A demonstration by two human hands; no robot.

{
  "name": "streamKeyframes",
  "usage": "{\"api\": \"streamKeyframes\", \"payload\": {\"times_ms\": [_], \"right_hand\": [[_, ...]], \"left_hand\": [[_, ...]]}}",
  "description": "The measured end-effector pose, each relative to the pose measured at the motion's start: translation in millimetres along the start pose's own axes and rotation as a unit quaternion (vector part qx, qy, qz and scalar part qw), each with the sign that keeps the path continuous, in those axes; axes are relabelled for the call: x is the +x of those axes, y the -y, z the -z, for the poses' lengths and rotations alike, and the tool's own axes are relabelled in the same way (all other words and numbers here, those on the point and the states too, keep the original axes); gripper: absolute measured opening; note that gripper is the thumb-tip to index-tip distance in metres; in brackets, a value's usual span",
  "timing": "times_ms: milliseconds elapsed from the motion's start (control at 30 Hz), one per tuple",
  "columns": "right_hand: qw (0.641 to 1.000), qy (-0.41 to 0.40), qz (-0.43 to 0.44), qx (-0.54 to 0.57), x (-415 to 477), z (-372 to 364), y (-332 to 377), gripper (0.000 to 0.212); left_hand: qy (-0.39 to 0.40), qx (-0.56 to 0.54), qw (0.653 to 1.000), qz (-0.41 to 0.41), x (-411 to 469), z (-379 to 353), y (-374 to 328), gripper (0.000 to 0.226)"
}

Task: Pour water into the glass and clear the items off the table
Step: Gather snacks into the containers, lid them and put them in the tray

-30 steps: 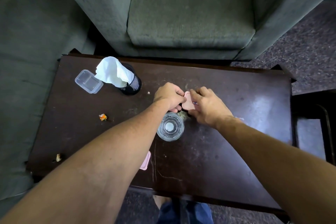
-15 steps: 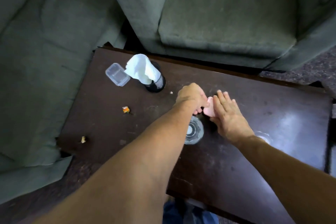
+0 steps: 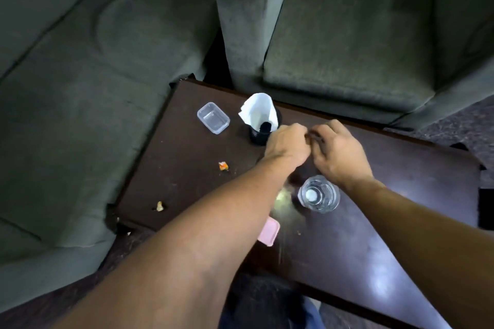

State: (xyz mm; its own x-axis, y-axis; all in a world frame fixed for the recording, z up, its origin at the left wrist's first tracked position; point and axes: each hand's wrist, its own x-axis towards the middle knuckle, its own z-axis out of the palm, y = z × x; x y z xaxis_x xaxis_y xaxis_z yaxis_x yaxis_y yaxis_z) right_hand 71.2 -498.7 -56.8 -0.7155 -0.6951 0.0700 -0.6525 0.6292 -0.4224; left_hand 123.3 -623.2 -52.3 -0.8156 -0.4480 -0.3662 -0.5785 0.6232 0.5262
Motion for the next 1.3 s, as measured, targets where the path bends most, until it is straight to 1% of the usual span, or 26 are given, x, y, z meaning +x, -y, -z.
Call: {"api": "streamKeyframes", "payload": {"times_ms": [100,167,300,400,467,567,733,800,867,967,1067,1167,1300], "right_hand": [[0.999,-0.008,-0.028,0.039,9,-12,69,0.018],[0.997,0.005,-0.050,0.058,9,-22,111,0.017],[0.992,0.079,-0.080,0.062,2,-50,172,0.019],[0.981,0.139,-0.132,0.039,-2,-77,194,0.021],[0.969,0.176,-0.174,0.025,-4,-95,198,0.022],[0.954,0.206,-0.215,0.011,-5,-123,196,0.026],[0.948,0.213,-0.235,-0.016,-2,-157,189,0.032],[0.948,0.212,-0.236,-0.024,1,-167,187,0.033],[0.948,0.211,-0.235,-0.031,3,-174,185,0.034],[0.949,0.214,-0.229,-0.049,3,-181,184,0.031],[0.949,0.214,-0.220,-0.064,4,-185,183,0.028],[0.952,0.211,-0.216,-0.058,9,-183,181,0.027],[0.961,0.192,-0.195,-0.043,26,-176,179,0.032]], "left_hand": [[-0.004,0.054,0.998,-0.015,-21,45,42,0.027],[-0.012,0.079,0.997,-0.017,-34,73,72,0.026],[-0.002,0.118,0.993,0.016,-61,111,135,0.021],[-0.001,0.130,0.989,0.065,-73,116,177,0.023],[0.006,0.132,0.987,0.091,-79,109,201,0.024],[0.016,0.140,0.983,0.117,-84,93,234,0.024],[0.031,0.136,0.978,0.153,-95,69,275,0.021],[0.023,0.129,0.977,0.166,-99,64,283,0.025],[0.021,0.118,0.976,0.183,-103,61,287,0.033],[0.030,0.110,0.973,0.202,-108,56,289,0.048],[0.044,0.107,0.969,0.219,-107,54,291,0.054],[0.074,0.103,0.960,0.248,-103,56,290,0.053],[0.096,0.109,0.951,0.272,-96,56,289,0.042]]}}
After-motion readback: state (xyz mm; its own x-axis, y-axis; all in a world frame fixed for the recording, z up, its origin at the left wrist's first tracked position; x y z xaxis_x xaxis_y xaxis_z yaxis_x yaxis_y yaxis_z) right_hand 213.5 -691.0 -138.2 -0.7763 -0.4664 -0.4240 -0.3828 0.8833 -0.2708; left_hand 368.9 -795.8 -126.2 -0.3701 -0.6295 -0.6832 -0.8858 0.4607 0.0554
